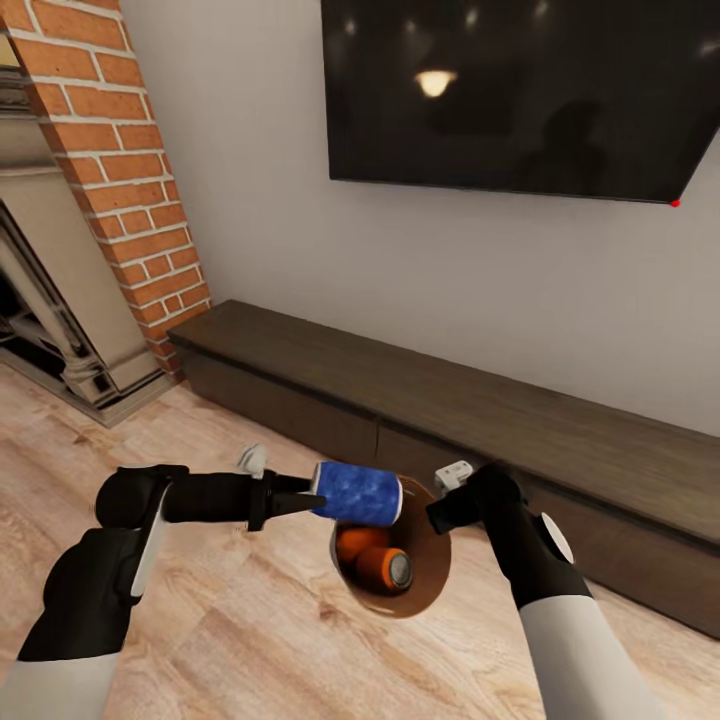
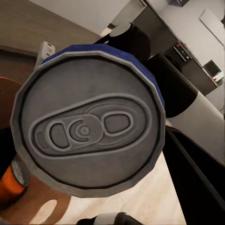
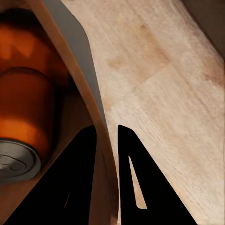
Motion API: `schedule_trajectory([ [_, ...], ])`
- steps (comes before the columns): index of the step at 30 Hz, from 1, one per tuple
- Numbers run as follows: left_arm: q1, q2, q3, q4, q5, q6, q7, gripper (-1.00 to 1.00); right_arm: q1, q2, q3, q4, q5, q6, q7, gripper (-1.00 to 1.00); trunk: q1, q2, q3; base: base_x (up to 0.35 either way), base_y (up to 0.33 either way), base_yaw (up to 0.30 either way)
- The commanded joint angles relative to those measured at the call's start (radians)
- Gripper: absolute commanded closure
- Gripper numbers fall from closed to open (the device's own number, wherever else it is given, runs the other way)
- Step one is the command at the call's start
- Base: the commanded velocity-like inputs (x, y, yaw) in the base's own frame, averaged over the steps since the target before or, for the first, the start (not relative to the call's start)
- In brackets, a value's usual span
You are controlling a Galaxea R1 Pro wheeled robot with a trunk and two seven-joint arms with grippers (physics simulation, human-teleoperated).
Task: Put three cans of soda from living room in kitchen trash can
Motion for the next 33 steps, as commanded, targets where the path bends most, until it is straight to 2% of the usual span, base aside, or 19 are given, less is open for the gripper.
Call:
schedule_trajectory([
  [1, 0.000, -0.003, -0.003, 0.001, 0.001, 0.000, 0.027, 1.00, 0.000, 0.003, 0.010, 0.000, -0.021, 0.010, 0.003, 1.00, 0.000, 0.000, 0.000, 0.000, 0.000, 0.000],
  [4, 0.000, -0.015, -0.041, 0.002, 0.001, 0.000, 0.097, 1.00, -0.001, 0.011, 0.026, -0.002, -0.020, 0.010, 0.002, 1.00, 0.000, 0.000, 0.000, 0.000, 0.000, 0.000],
  [7, 0.000, -0.021, -0.098, 0.002, 0.000, 0.000, 0.200, 1.00, -0.001, 0.019, 0.032, -0.003, -0.019, 0.010, 0.002, 1.00, 0.000, 0.000, 0.000, 0.000, 0.000, 0.000],
  [10, 0.002, -0.023, -0.124, 0.002, 0.001, 0.000, 0.258, 1.00, -0.001, 0.020, 0.033, -0.003, -0.018, 0.010, 0.003, 1.00, 0.000, 0.000, 0.000, 0.000, 0.000, 0.000],
  [12, 0.002, -0.023, -0.132, 0.002, 0.000, 0.000, 0.271, 1.00, -0.001, 0.021, 0.033, -0.004, -0.018, 0.010, 0.003, 1.00, 0.000, 0.000, 0.000, 0.000, 0.000, 0.000],
  [14, 0.003, -0.022, -0.165, 0.002, 0.000, 0.000, 0.307, 1.00, -0.002, 0.022, 0.033, -0.004, -0.018, 0.010, 0.003, 1.00, 0.000, 0.000, 0.000, 0.000, 0.000, 0.000],
  [18, 0.003, -0.022, -0.248, 0.002, -0.002, 0.000, 0.424, 1.00, -0.008, 0.022, 0.034, -0.004, -0.020, 0.010, 0.003, 1.00, 0.000, 0.000, 0.000, 0.000, 0.000, 0.000],
  [19, 0.003, -0.022, -0.259, 0.002, -0.002, 0.000, 0.431, 1.00, -0.010, 0.022, 0.034, -0.004, -0.021, 0.010, 0.003, 1.00, 0.000, 0.000, 0.000, 0.000, 0.000, 0.000],
  [22, 0.003, -0.022, -0.336, 0.002, -0.005, 0.000, 0.468, 1.00, -0.016, 0.023, 0.034, -0.003, -0.022, 0.010, 0.003, 1.00, 0.000, 0.000, 0.000, 0.000, 0.000, 0.000],
  [23, 0.003, -0.022, -0.351, 0.002, -0.005, 0.000, 0.487, 1.00, -0.017, 0.023, 0.034, -0.003, -0.022, 0.010, 0.003, 1.00, 0.000, 0.000, 0.000, 0.000, 0.000, 0.000],
  [33, 0.003, -0.022, -0.411, 0.003, -0.005, 0.000, 0.589, 1.00, -0.018, 0.023, 0.034, -0.004, -0.023, 0.010, 0.003, 1.00, 0.000, 0.000, 0.000, 0.000, 0.000, 0.000],
])
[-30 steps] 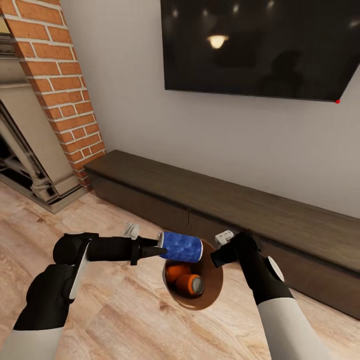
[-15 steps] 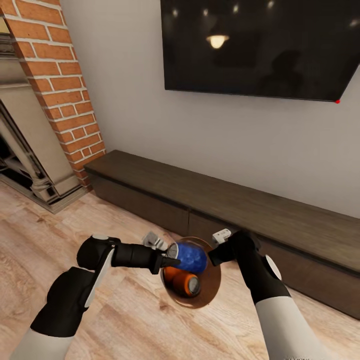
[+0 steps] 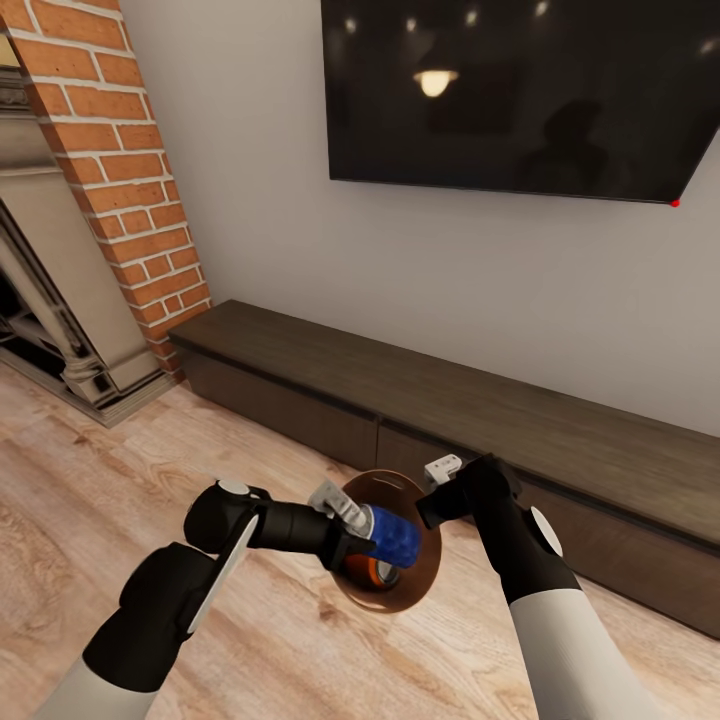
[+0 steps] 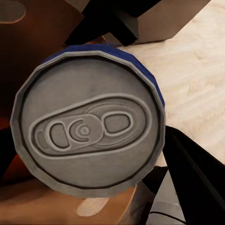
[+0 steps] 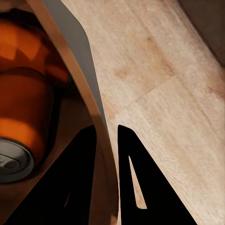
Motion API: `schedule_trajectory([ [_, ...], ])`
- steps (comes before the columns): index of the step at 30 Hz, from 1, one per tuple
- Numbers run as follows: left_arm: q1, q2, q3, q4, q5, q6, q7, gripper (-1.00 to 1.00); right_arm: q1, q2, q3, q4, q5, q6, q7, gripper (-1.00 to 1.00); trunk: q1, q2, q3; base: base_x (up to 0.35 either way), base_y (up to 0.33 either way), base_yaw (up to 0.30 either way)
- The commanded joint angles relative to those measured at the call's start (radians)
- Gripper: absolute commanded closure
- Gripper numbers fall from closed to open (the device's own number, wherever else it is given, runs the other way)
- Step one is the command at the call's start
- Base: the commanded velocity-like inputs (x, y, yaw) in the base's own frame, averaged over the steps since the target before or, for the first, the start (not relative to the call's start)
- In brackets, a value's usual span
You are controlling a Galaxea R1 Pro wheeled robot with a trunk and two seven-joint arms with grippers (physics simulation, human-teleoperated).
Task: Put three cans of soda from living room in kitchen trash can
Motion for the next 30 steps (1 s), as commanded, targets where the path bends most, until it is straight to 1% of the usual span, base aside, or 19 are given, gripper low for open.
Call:
schedule_trajectory([
  [1, 0.000, 0.000, -0.007, 0.000, 0.003, 0.001, 0.018, 1.00, 0.000, 0.000, 0.000, 0.000, -0.023, 0.010, 0.004, 1.00, 0.000, 0.000, 0.000, 0.000, 0.000, 0.000],
  [2, 0.000, 0.000, -0.012, 0.000, 0.003, 0.001, 0.034, 1.00, 0.000, 0.000, 0.000, 0.000, -0.023, 0.010, 0.003, 1.00, 0.000, 0.000, 0.000, 0.000, 0.000, 0.000],
  [6, 0.000, 0.000, -0.022, 0.000, 0.002, 0.001, 0.062, 1.00, 0.000, 0.000, -0.001, 0.000, -0.023, 0.010, 0.003, 1.00, 0.000, 0.000, 0.000, 0.000, 0.000, 0.000],
  [10, 0.000, 0.000, -0.047, 0.000, 0.001, 0.001, 0.090, 1.00, 0.000, 0.000, 0.000, 0.000, -0.023, 0.010, 0.003, 1.00, 0.000, 0.000, 0.000, 0.000, 0.000, 0.000],
  [15, 0.000, -0.001, -0.068, 0.004, -0.001, 0.001, 0.128, 1.00, -0.001, 0.000, 0.000, 0.000, -0.023, 0.010, 0.004, 1.00, 0.000, 0.000, 0.000, 0.000, 0.000, 0.000],
  [22, 0.000, -0.001, -0.100, 0.006, -0.002, 0.001, 0.138, 1.00, -0.004, 0.000, 0.000, 0.000, -0.023, 0.010, 0.003, 1.00, 0.000, 0.000, 0.000, 0.000, 0.000, 0.000],
  [30, 0.000, -0.001, -0.112, 0.020, -0.002, 0.001, 0.152, 1.00, -0.008, 0.000, 0.000, 0.000, -0.023, 0.010, 0.003, 1.00, 0.000, 0.000, 0.000, 0.000, 0.000, 0.000],
])
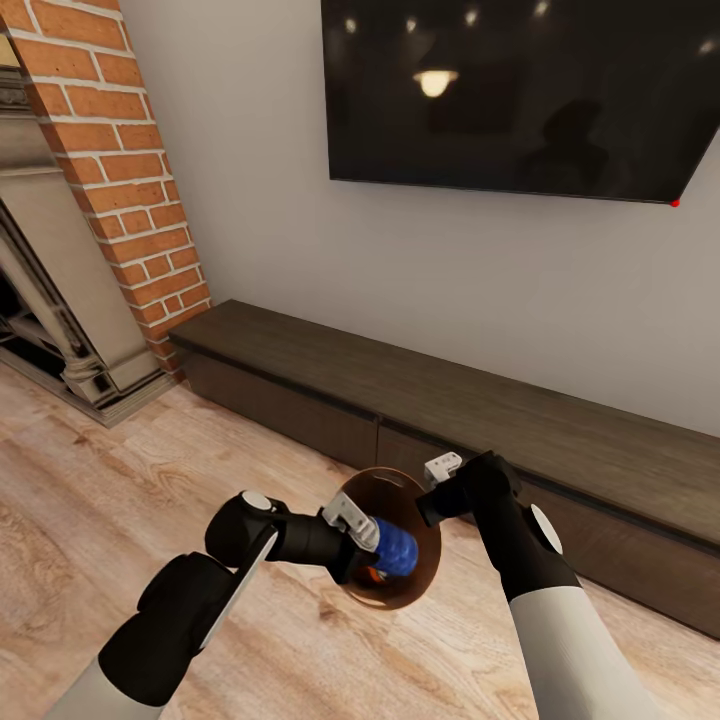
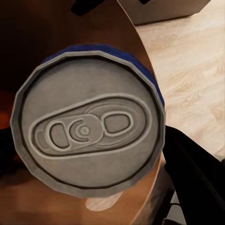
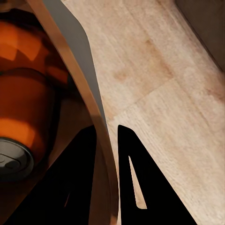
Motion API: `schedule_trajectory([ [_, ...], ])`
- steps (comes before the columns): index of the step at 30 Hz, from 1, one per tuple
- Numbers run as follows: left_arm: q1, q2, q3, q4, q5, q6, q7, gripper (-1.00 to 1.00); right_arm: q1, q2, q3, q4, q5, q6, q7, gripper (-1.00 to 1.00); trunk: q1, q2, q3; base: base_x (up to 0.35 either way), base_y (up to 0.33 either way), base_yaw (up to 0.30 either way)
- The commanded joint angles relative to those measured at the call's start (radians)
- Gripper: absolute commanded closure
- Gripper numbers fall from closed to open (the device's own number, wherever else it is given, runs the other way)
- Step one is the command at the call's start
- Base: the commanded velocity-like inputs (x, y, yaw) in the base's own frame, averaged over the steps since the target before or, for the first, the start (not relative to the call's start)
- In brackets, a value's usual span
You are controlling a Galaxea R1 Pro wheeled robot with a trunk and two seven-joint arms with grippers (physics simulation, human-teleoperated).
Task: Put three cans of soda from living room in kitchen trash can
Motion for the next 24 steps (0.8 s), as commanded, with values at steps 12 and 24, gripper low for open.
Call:
schedule_trajectory([
  [12, 0.000, 0.000, -0.006, 0.007, 0.001, 0.000, 0.023, -1.00, -0.001, -0.001, -0.001, 0.000, -0.022, 0.010, 0.003, 1.00, 0.000, 0.000, 0.000, 0.000, 0.000, 0.000],
  [24, 0.000, 0.001, -0.005, 0.007, 0.003, 0.000, 0.027, -1.00, -0.001, -0.001, -0.001, 0.000, -0.022, 0.010, 0.003, 1.00, 0.000, 0.000, 0.000, 0.000, 0.000, 0.000],
])
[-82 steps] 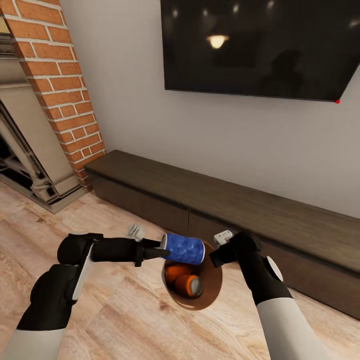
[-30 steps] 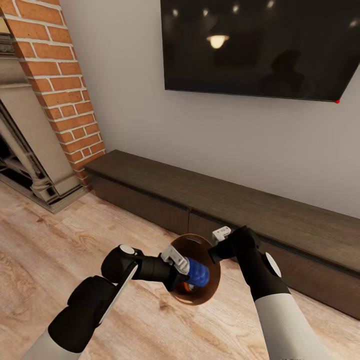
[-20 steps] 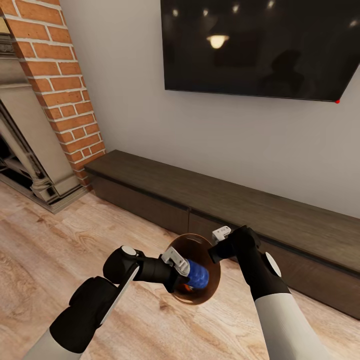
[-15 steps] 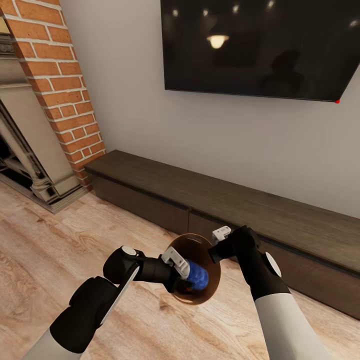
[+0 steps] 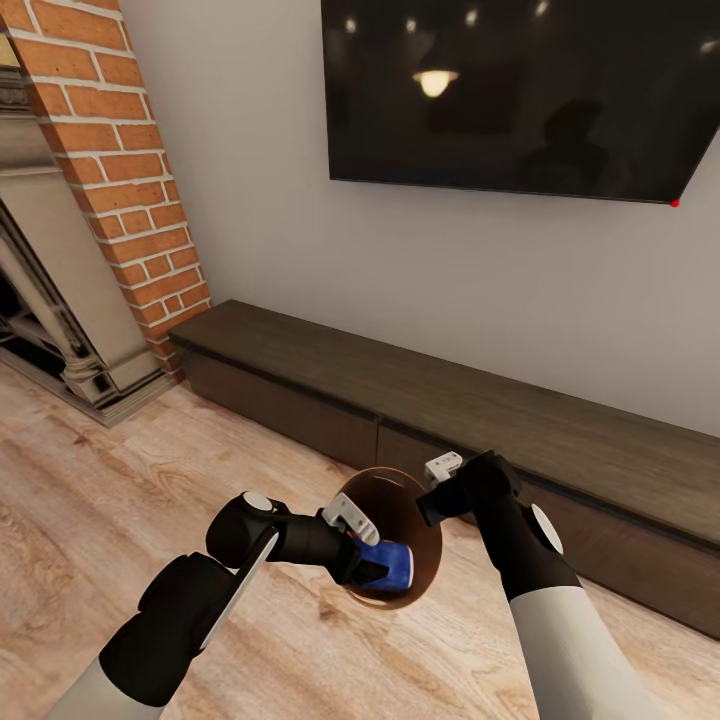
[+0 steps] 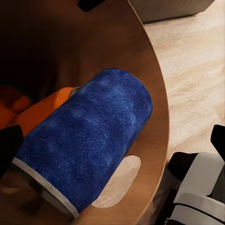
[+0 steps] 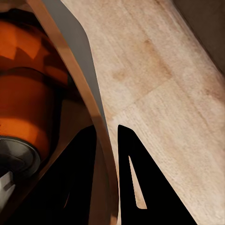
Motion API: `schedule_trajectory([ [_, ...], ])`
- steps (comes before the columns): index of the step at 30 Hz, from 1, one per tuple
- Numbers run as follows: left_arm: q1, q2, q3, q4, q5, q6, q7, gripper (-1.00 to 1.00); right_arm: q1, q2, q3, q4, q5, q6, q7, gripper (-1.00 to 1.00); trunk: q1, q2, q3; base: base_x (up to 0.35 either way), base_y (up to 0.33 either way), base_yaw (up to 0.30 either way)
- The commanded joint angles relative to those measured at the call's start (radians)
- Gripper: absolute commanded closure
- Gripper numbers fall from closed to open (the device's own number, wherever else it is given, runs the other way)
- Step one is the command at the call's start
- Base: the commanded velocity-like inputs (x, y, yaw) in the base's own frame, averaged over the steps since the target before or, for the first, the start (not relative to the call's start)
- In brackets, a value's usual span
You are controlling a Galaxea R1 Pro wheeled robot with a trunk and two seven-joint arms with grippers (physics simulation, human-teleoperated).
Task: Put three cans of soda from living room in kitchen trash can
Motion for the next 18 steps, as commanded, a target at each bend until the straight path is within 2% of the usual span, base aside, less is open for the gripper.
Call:
schedule_trajectory([
  [1, 0.000, 0.000, 0.000, 0.000, -0.004, 0.000, 0.000, -1.00, 0.000, 0.000, 0.000, 0.000, -0.024, 0.011, 0.004, 1.00, 0.000, 0.000, 0.000, 0.000, 0.000, 0.000],
  [12, 0.000, 0.011, 0.006, -0.006, 0.011, 0.000, -0.016, -1.00, 0.000, 0.000, -0.003, 0.000, -0.025, 0.011, 0.004, 1.00, 0.000, 0.000, 0.000, 0.000, 0.000, 0.000],
  [16, 0.000, 0.012, 0.009, -0.017, 0.011, 0.000, -0.073, -1.00, 0.000, -0.001, -0.006, 0.001, -0.026, 0.011, 0.005, 1.00, 0.000, 0.000, 0.000, 0.000, 0.000, 0.000],
  [18, 0.000, 0.014, 0.012, -0.023, 0.012, 0.000, -0.150, -1.00, 0.000, -0.001, -0.008, 0.001, -0.027, 0.011, 0.005, 1.00, 0.000, 0.000, 0.000, 0.000, 0.000, 0.000],
])
